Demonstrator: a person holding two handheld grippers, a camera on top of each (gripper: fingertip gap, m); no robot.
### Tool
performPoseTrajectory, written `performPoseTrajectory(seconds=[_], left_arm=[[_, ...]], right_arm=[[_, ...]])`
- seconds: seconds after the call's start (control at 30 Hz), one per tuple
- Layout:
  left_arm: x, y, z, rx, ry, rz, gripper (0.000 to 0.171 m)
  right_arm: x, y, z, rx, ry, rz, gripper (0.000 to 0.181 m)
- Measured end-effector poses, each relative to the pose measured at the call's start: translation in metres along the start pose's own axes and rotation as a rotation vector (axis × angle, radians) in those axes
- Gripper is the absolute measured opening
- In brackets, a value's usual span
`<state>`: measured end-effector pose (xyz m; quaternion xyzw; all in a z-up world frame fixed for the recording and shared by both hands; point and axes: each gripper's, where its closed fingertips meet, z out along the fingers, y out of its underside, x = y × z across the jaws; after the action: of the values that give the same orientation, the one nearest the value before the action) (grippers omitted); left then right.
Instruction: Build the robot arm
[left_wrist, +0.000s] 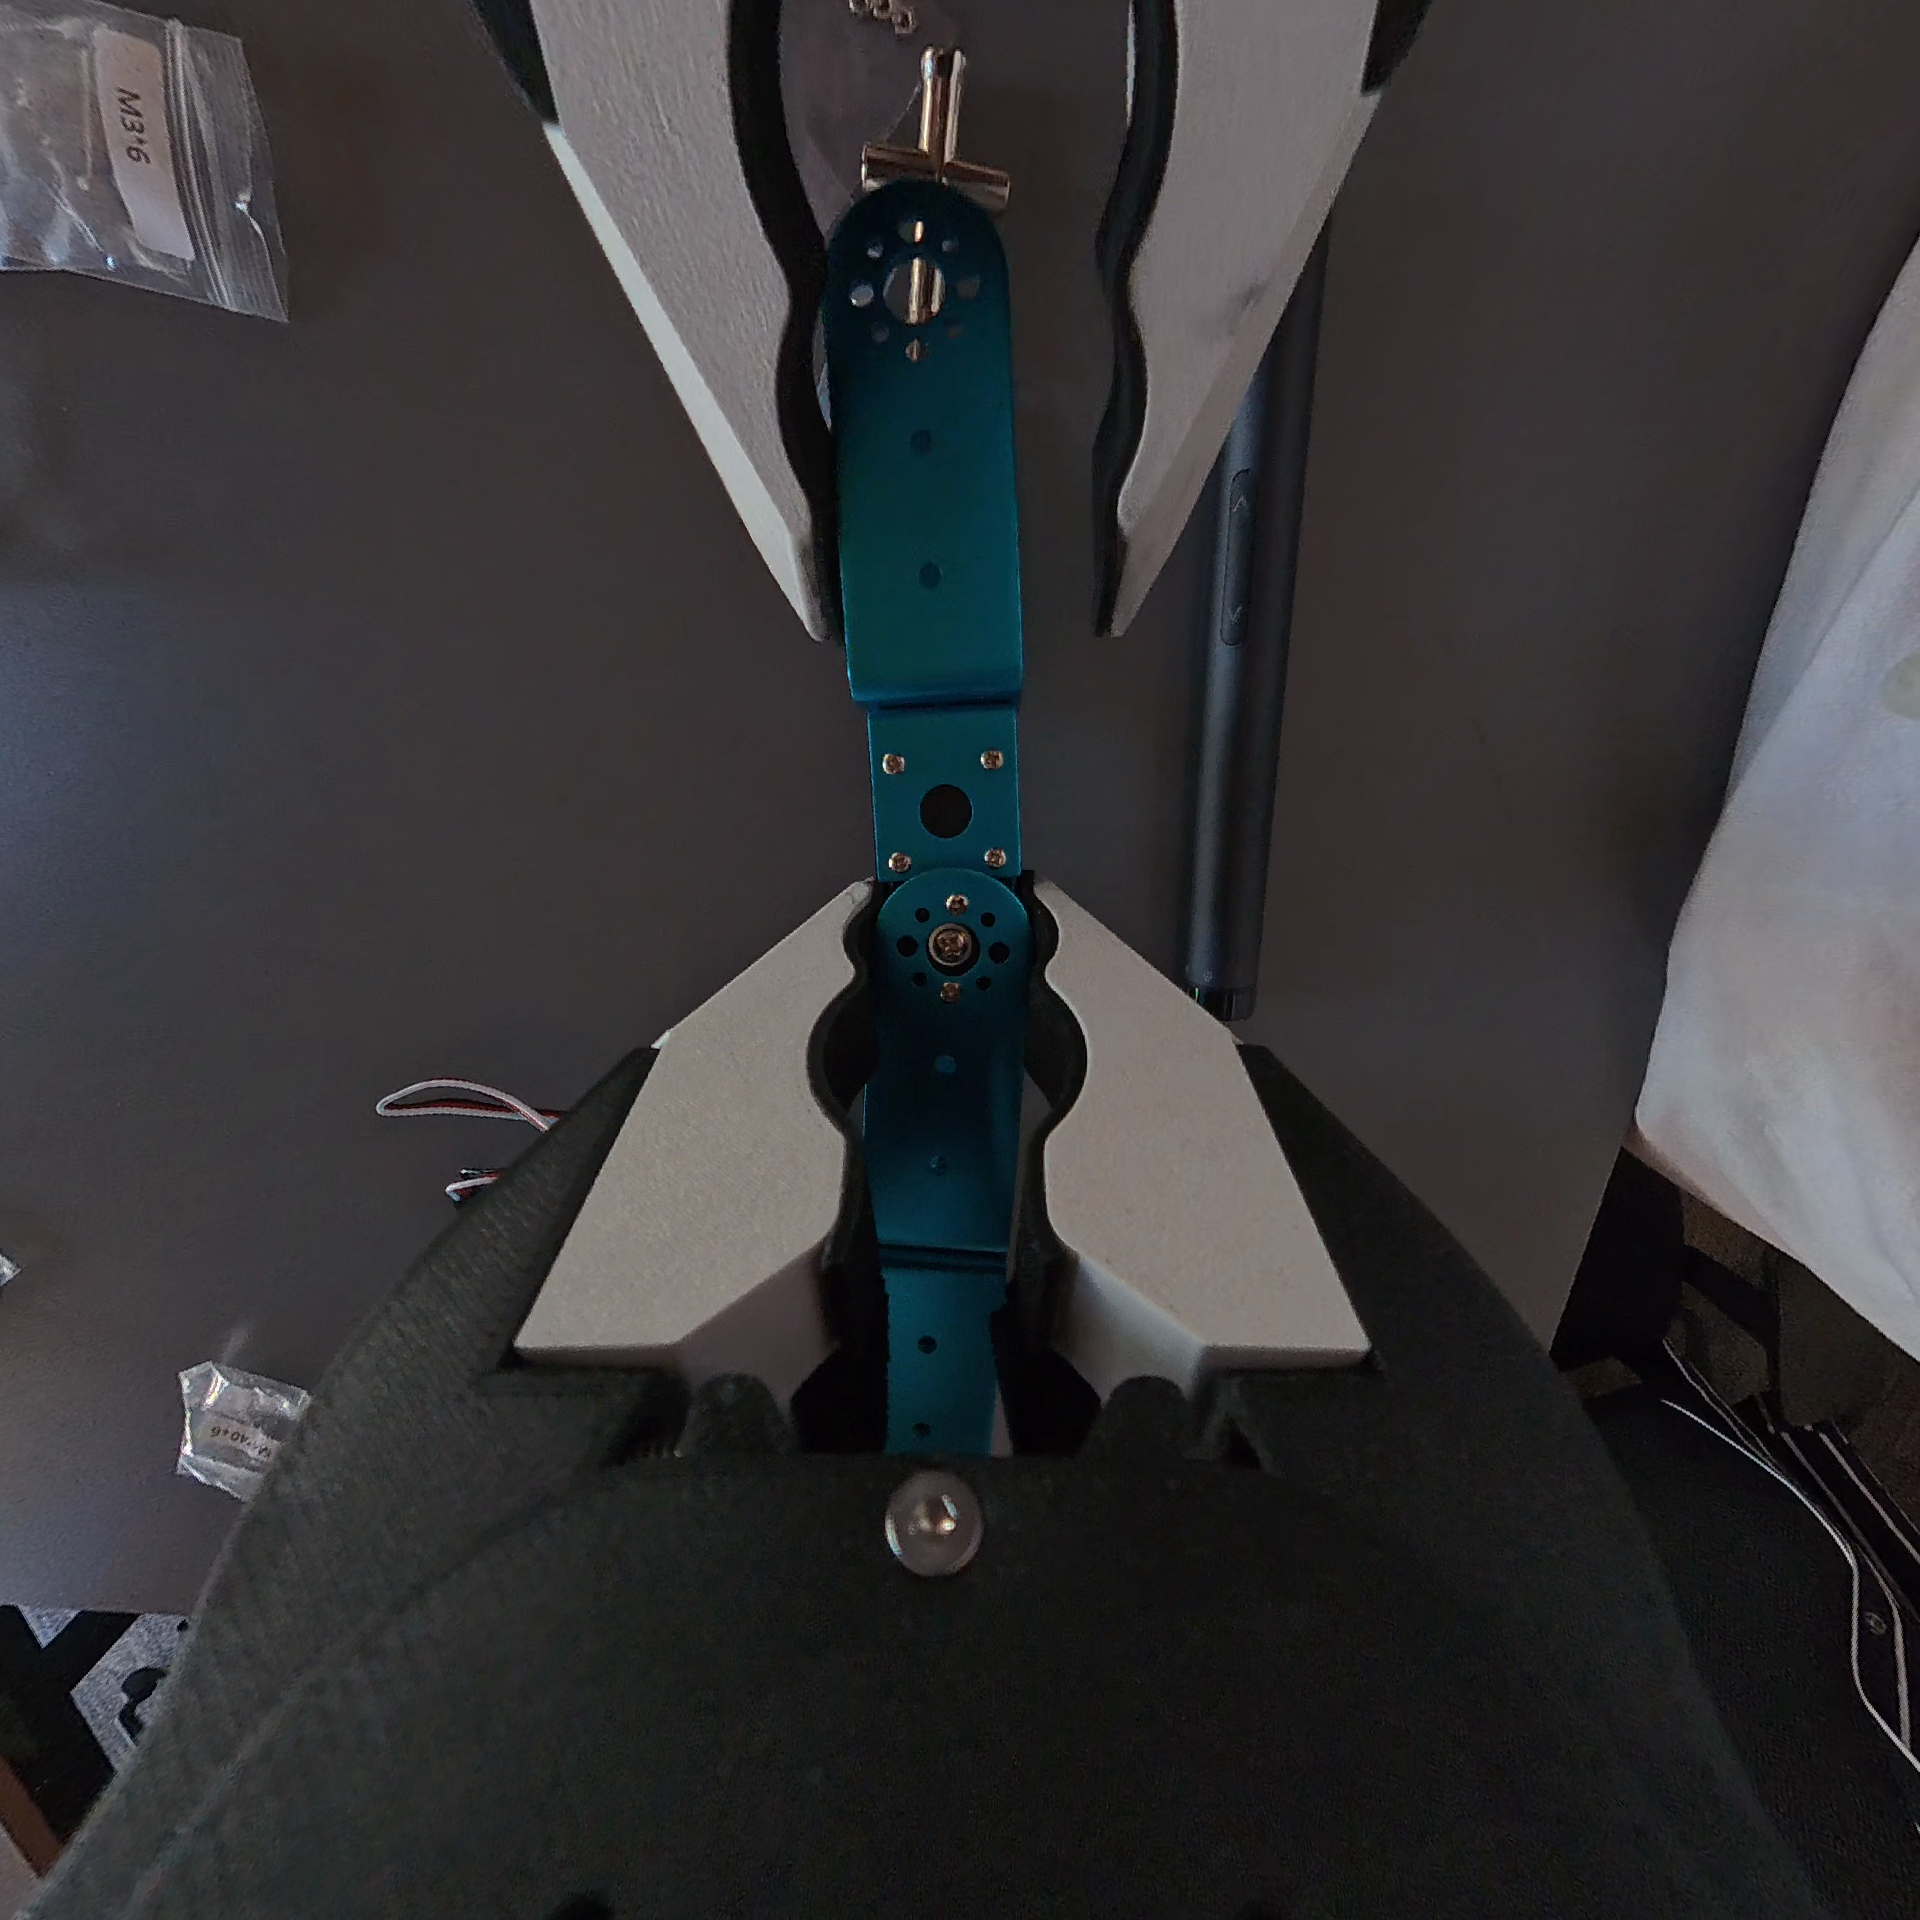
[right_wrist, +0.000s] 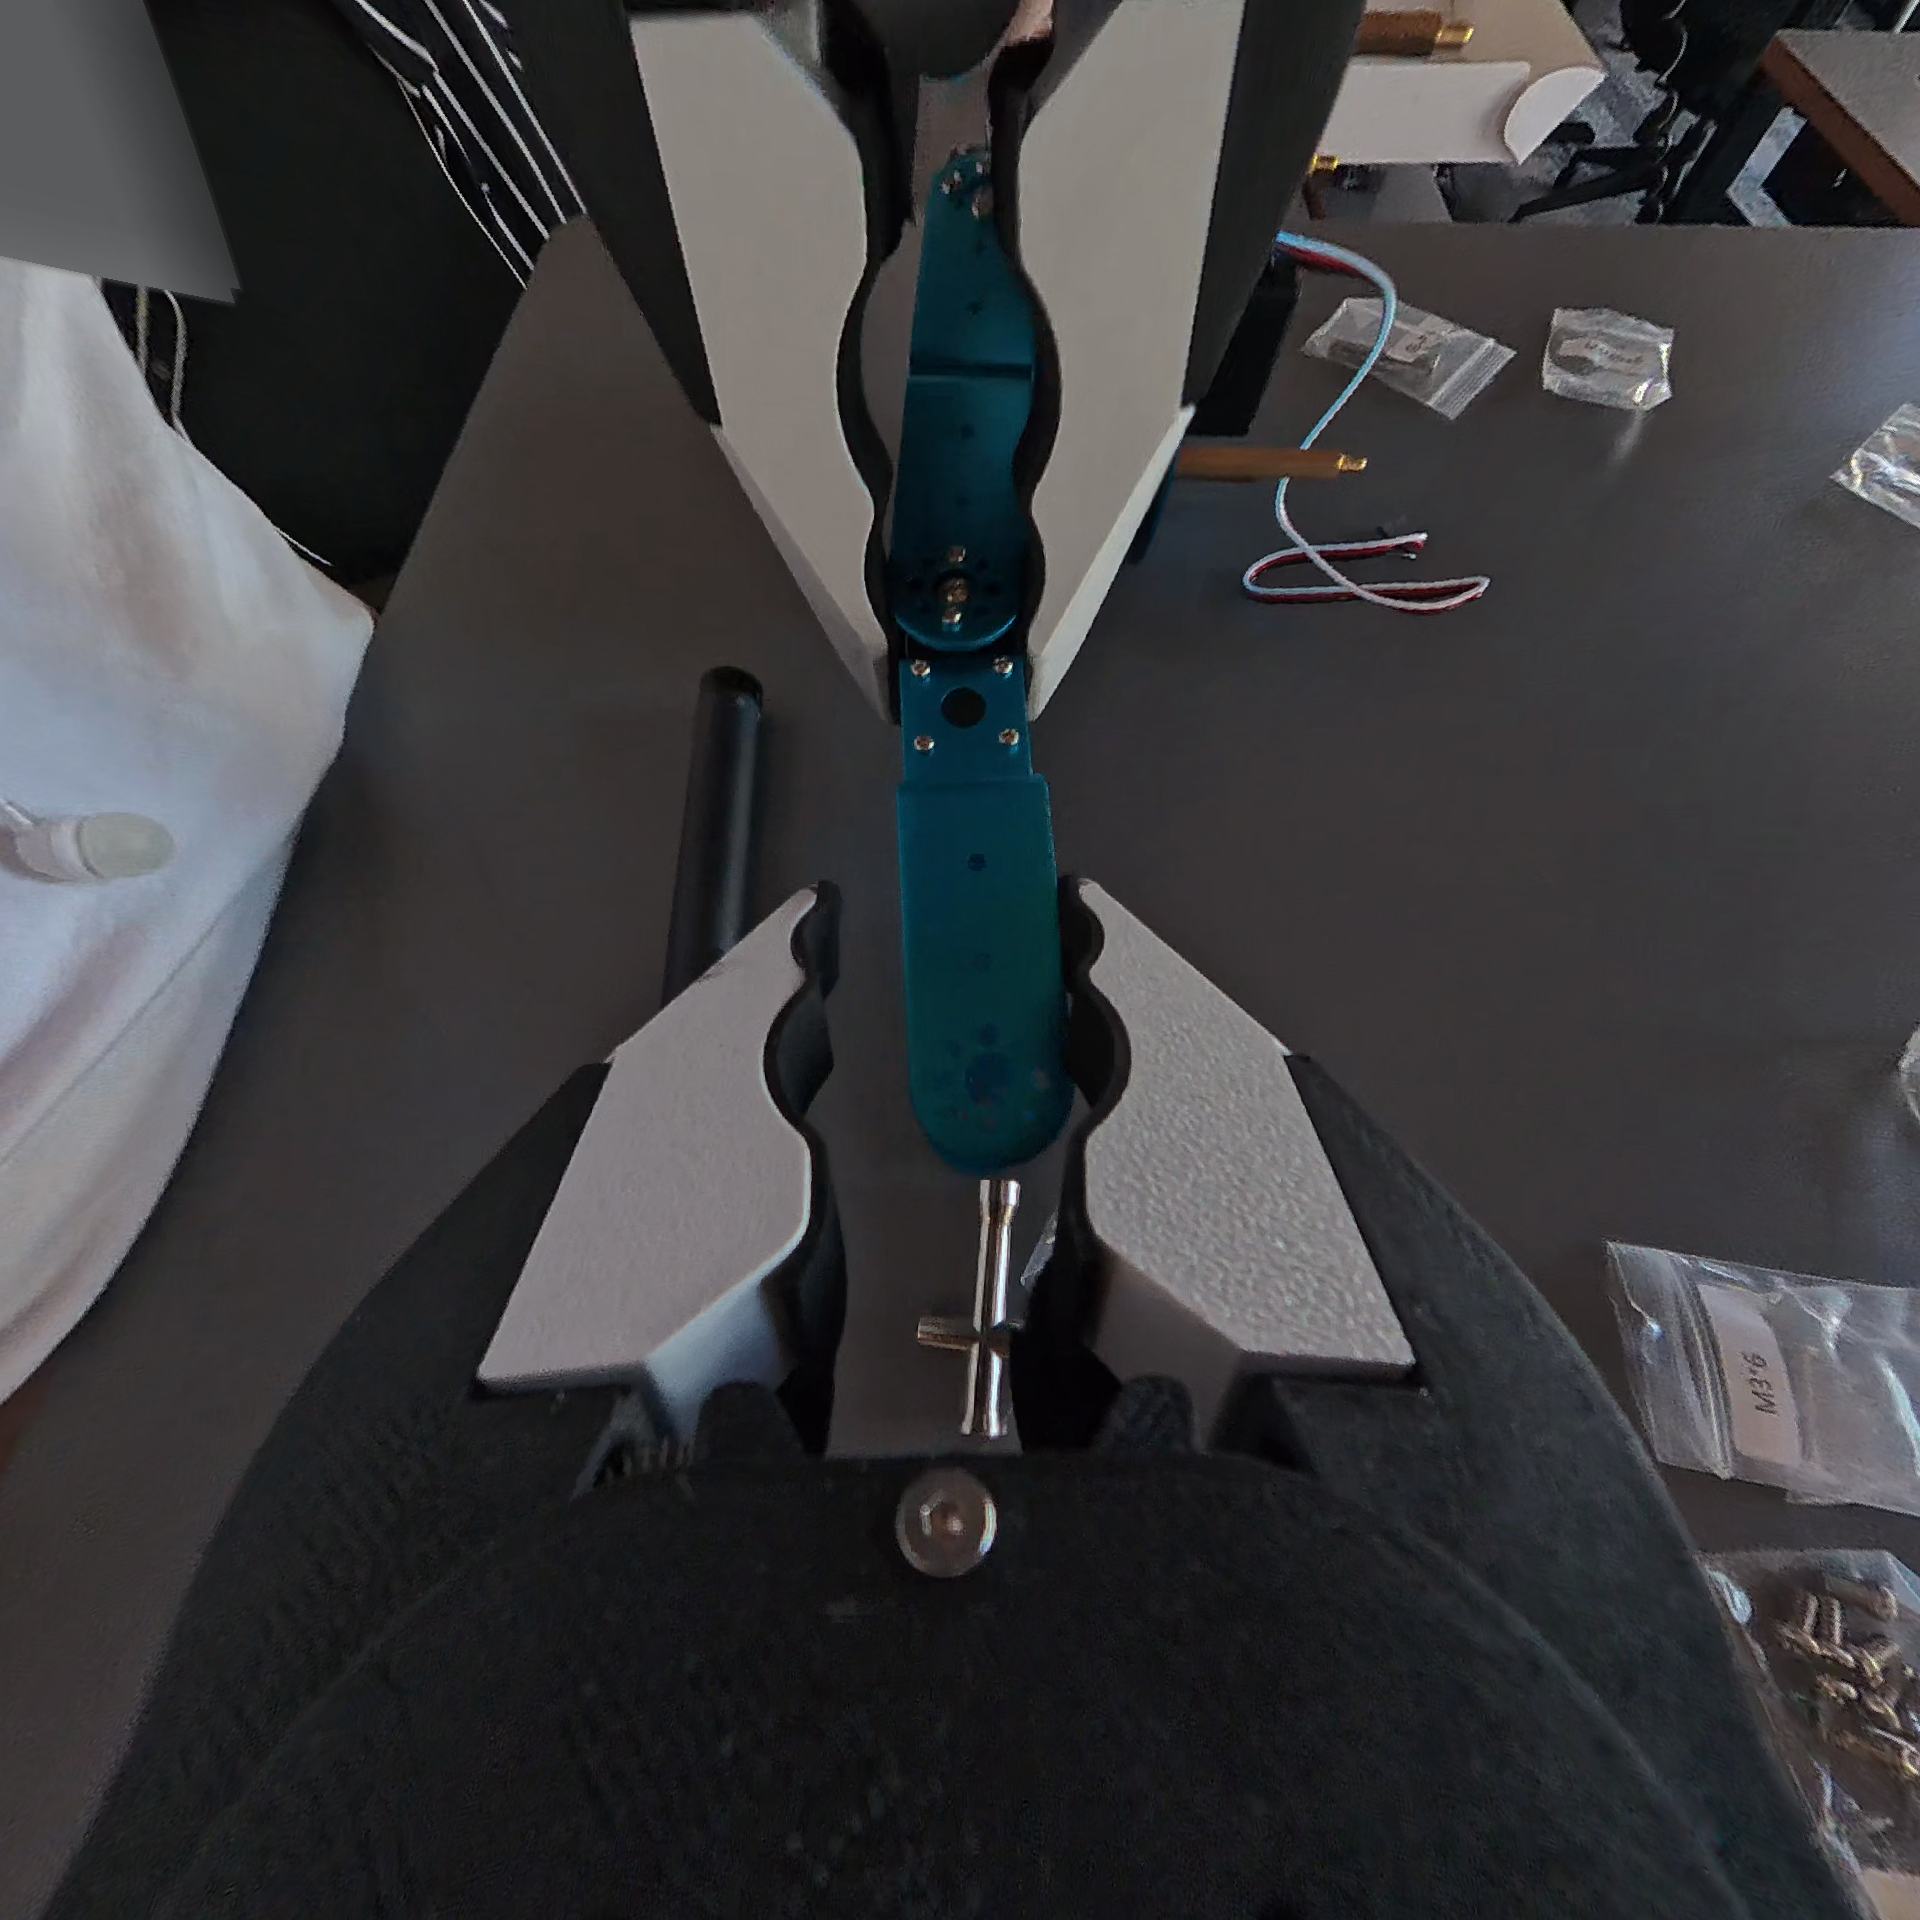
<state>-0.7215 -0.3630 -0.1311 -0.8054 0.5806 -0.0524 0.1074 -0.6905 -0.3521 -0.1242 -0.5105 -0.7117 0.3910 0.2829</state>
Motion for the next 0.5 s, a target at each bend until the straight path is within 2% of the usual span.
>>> performPoseTrajectory(seconds=[0.07, 0.13, 0.5], left_arm=[[-0.0001, 0.0002, -0.0009, 0.002, -0.001, -0.002, 0.023], [0.0008, 0.0005, -0.0011, 0.005, 0.0, 0.0, 0.023], [0.0011, -0.0012, -0.0028, 0.038, -0.016, -0.012, 0.024]], right_arm=[[0.0019, 0.005, 0.005, -0.032, 0.021, -0.018, 0.04], [0.0036, 0.0048, 0.0062, -0.037, 0.042, -0.05, 0.029], [0.0074, -0.0012, 0.0019, -0.047, 0.147, -0.155, 0.026]])
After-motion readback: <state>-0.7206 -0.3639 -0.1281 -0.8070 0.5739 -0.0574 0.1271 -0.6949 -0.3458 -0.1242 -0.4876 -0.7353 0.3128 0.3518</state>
